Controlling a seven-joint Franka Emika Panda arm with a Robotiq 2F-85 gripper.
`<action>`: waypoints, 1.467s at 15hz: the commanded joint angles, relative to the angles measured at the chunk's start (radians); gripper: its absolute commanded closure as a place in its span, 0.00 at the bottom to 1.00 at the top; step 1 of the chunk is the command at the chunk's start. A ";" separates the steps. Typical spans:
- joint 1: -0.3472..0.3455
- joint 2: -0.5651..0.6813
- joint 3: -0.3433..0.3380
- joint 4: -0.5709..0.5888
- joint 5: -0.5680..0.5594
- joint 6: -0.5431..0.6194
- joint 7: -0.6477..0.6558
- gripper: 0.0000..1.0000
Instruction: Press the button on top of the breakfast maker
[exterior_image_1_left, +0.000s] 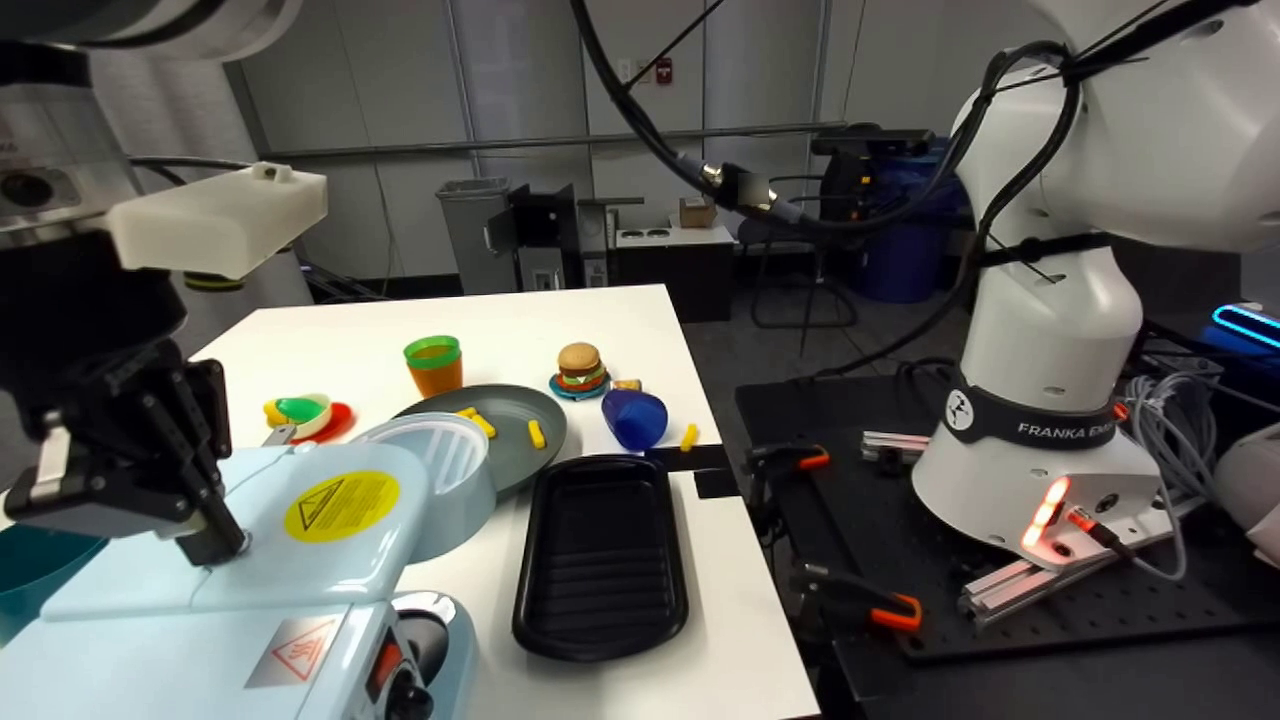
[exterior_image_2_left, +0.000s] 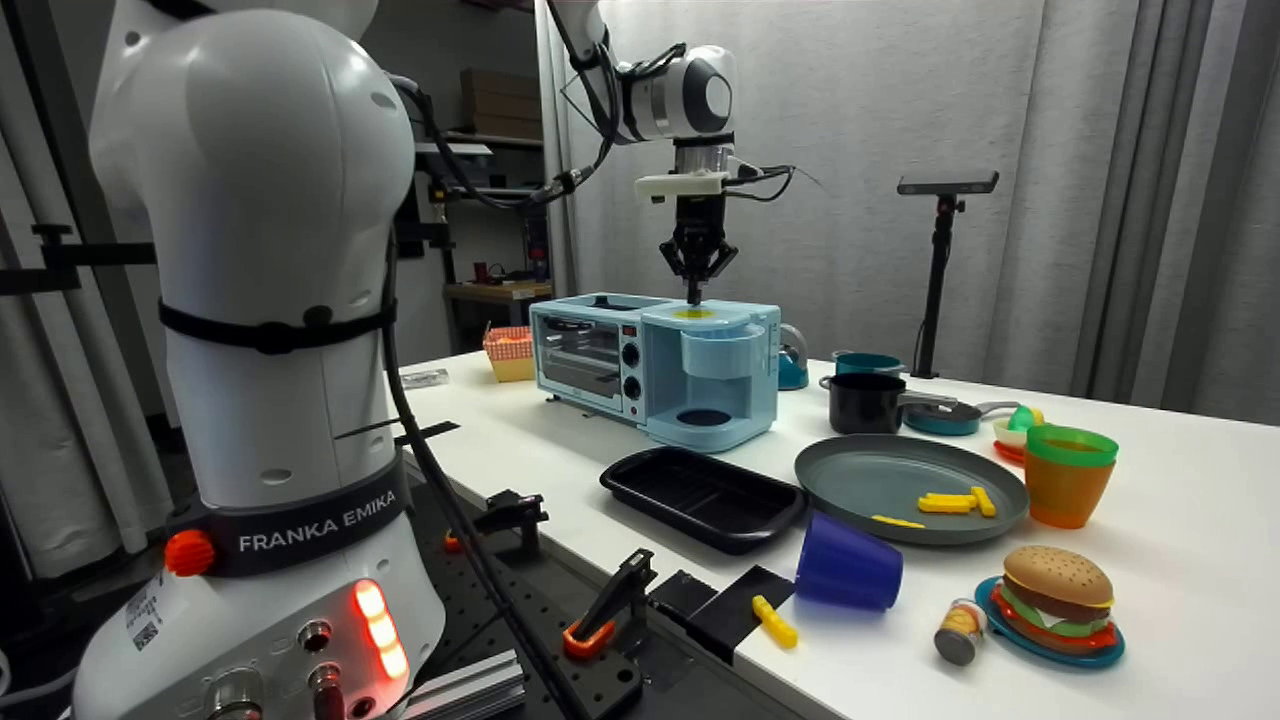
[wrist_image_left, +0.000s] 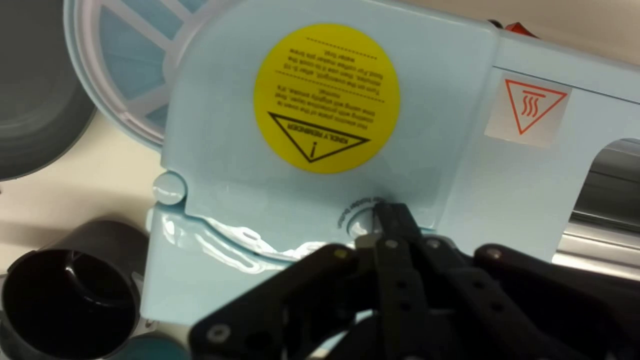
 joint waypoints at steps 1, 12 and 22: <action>-0.012 -0.183 0.003 -0.120 0.035 -0.052 -0.027 1.00; -0.010 -0.507 -0.017 -0.219 -0.010 -0.216 0.013 1.00; -0.029 -0.503 -0.026 -0.402 -0.054 0.018 0.029 1.00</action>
